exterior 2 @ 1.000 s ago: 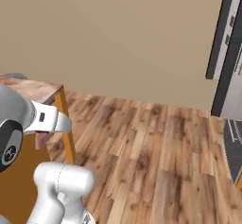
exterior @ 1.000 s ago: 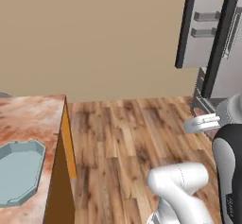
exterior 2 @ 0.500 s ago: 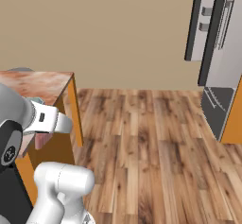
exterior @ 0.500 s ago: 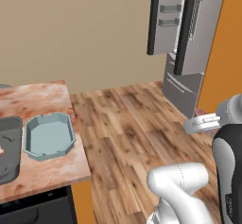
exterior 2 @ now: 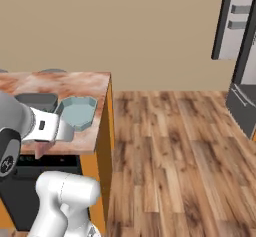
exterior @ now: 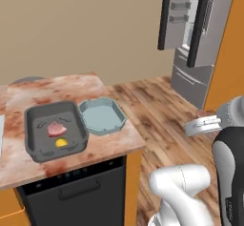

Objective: Place one lemon and one steak in each tupperware on the nearby counter, to pack two identical lunches.

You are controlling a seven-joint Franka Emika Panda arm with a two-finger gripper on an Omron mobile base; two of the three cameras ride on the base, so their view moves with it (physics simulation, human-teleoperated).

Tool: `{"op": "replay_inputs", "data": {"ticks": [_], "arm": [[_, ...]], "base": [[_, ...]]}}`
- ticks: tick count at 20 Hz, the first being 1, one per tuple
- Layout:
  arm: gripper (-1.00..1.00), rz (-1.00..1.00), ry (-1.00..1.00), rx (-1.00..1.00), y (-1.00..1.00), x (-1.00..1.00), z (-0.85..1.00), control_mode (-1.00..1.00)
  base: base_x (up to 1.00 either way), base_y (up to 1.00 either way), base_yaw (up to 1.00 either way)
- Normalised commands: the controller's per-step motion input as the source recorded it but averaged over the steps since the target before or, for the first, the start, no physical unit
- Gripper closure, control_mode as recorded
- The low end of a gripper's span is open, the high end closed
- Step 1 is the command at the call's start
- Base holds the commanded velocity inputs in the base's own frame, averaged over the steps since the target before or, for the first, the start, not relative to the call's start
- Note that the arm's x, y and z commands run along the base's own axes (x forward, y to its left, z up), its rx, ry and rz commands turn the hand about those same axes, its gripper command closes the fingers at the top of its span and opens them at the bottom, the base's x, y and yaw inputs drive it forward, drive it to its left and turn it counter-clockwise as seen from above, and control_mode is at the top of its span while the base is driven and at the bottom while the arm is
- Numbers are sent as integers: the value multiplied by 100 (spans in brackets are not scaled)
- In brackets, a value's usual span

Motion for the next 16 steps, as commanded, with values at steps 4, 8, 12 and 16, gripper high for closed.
{"op": "replay_inputs", "data": {"ticks": [4, 8, 12, 16], "arm": [[100, 0, 0, 0, 0, 0, 0, 100], [100, 0, 0, 0, 0, 0, 0, 100], [100, 0, 0, 0, 0, 0, 0, 100], [100, 0, 0, 0, 0, 0, 0, 100]], "base": [[17, 100, -2], [10, 53, 0], [21, 5, 0], [34, 0, 9]]}}
